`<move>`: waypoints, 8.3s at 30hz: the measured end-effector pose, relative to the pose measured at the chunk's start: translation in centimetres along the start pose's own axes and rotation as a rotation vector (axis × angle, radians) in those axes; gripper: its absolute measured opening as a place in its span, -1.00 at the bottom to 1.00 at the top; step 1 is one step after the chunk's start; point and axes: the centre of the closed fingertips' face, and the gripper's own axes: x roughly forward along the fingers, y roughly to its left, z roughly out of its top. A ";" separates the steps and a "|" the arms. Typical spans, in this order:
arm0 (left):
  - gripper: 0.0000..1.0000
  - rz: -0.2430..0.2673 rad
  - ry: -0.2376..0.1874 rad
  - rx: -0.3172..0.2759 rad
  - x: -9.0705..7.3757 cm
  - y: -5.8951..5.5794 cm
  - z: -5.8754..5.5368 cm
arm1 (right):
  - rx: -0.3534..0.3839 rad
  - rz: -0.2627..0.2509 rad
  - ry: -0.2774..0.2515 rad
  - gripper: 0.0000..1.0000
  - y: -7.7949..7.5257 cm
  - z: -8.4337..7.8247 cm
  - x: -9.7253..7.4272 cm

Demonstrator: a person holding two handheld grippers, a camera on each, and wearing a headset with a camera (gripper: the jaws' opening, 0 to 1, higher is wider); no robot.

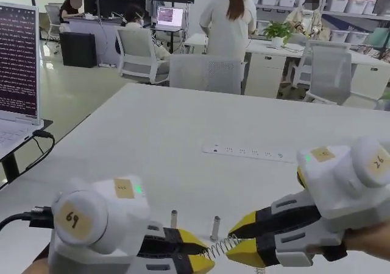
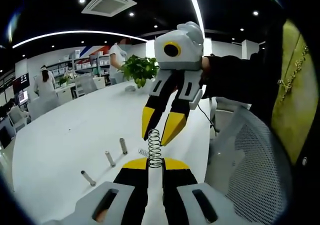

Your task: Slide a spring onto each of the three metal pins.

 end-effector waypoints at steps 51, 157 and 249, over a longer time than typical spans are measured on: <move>-0.98 -0.031 0.030 0.024 1.3 -0.8 -0.9 | -0.122 0.078 0.132 -0.82 1.8 1.8 0.3; 0.68 0.089 -0.007 -0.137 0.8 1.4 -0.1 | -0.247 0.196 0.432 -0.83 1.5 0.1 -0.2; 0.57 0.275 0.019 -0.146 -5.8 6.8 -5.6 | -0.269 0.054 0.717 -0.84 -12.7 -2.9 4.1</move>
